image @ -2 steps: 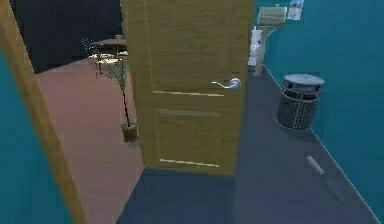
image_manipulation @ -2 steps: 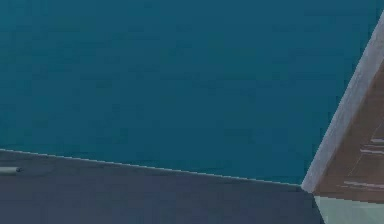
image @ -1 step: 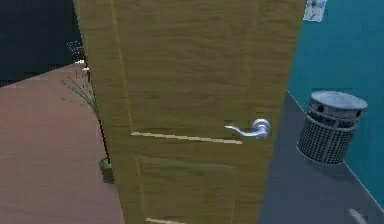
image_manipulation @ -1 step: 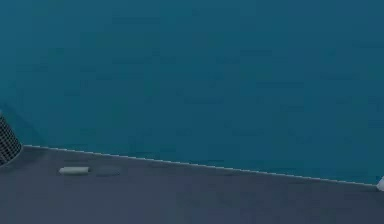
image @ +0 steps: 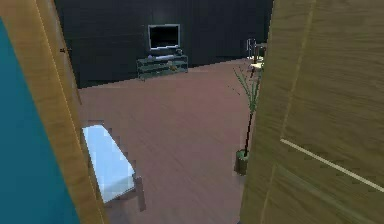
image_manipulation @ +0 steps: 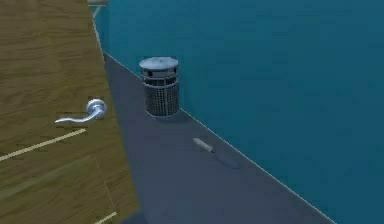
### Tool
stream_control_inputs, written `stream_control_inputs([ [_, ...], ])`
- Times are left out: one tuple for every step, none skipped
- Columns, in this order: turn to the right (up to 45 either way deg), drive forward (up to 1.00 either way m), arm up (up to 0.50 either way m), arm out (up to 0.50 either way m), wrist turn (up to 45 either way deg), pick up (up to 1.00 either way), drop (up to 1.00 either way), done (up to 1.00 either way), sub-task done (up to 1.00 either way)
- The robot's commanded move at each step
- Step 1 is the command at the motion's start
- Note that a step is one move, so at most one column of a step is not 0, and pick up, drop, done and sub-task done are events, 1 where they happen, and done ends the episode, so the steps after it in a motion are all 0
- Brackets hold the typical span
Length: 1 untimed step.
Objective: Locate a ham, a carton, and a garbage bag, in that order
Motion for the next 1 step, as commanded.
stream_control_inputs([
  [-9.0, 0.0, 0.0, 0.0, 0.0, 0.0, 0.0, 0.0, 0.0],
])
